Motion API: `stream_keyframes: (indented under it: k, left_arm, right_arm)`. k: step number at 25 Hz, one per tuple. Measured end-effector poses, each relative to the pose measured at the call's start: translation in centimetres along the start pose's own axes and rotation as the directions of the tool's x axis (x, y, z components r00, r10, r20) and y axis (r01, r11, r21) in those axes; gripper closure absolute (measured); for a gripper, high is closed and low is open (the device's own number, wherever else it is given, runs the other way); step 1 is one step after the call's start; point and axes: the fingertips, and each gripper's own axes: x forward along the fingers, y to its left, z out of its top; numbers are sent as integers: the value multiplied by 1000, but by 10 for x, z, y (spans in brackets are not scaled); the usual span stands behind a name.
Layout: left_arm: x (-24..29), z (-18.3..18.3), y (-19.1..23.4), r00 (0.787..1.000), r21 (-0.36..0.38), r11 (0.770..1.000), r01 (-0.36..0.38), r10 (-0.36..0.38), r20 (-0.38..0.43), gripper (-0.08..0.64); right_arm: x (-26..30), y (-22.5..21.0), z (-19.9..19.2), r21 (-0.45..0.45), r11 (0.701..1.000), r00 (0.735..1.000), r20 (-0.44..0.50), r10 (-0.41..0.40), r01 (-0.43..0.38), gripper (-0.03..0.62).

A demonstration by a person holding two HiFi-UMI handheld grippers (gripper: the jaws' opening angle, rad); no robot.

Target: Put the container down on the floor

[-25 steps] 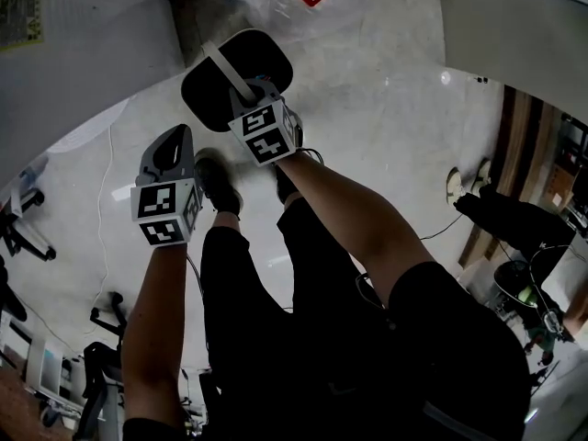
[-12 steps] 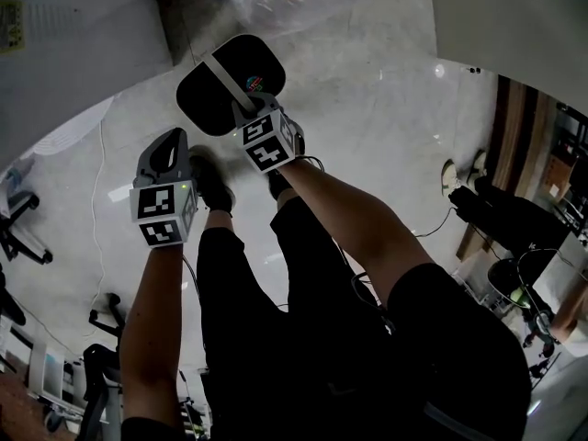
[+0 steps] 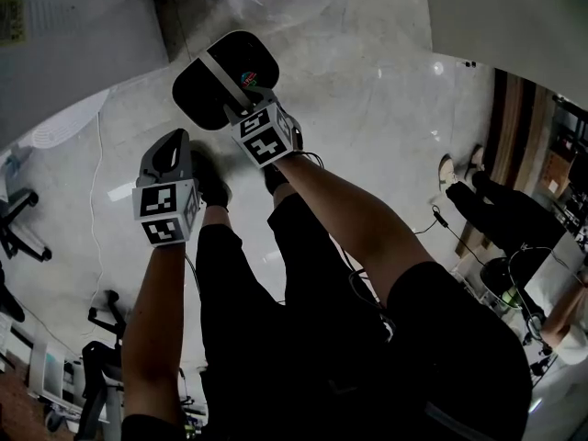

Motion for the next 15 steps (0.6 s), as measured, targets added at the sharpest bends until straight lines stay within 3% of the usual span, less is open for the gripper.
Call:
stream_keyframes:
  k: [5,15]
  left_arm:
    - [-11,3,-10,1000,29,1000,-1,1,-8,548]
    - [-60,43,-36,998,43,999,4,-6,60,548]
  right_arm:
    - [-18,-2,1,-2,1000,1000,-7,-2,2,422]
    - [-98,8,31,-1,1000,999,39,-7,7,419]
